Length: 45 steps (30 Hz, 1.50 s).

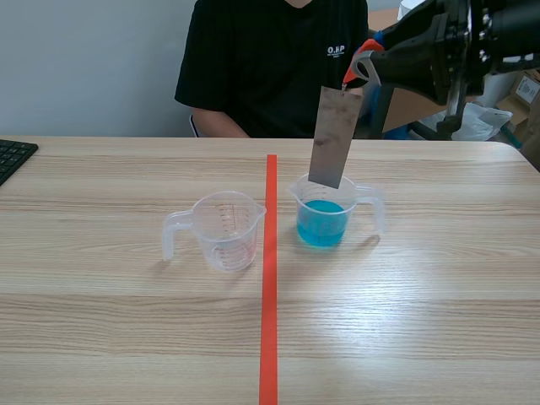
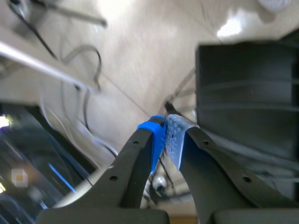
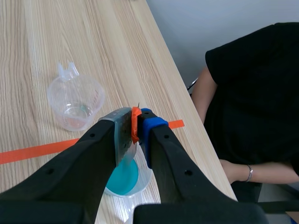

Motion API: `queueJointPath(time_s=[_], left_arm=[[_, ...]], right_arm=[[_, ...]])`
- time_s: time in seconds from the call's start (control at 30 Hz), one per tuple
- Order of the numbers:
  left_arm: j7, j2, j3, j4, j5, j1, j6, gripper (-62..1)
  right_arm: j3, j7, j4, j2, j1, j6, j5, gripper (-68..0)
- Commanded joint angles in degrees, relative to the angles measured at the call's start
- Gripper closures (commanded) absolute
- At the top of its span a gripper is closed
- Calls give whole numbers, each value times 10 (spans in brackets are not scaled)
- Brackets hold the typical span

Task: Do the redox reaction experiment.
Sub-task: 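Move the plate over the blue solution, then point at the plate with the left hand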

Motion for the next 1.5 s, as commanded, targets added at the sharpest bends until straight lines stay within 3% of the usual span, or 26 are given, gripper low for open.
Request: queueJointPath(time_s=[0.0,0.13,0.3,0.53,0.67,1.1,1.23,1.37,1.47], left_arm=[[-21,-30,-2,38,-7,24,-5,-40],[-64,-76,-2,94,-15,65,-42,-40],[-109,-136,-2,156,-40,90,-63,-40],[-108,-218,2,239,-51,82,-95,-40],[-108,-249,19,264,-55,30,-106,-40],[-98,-285,197,288,-48,-229,-106,-40],[-56,-286,275,312,-48,-315,-106,-40],[-12,-267,369,324,-47,-413,-105,-40],[45,-224,419,324,-37,-482,-98,-40]], right_arm=[[5,11,3,8,18,3,4,-13],[5,18,3,7,18,3,4,-13],[5,18,3,6,18,3,4,-13],[5,18,3,6,18,3,4,-13],[5,17,3,5,18,3,4,-13],[5,18,3,5,18,3,4,-13],[5,18,3,5,18,3,4,-13],[5,18,3,5,18,3,4,-13],[5,18,3,5,18,3,4,-13]])
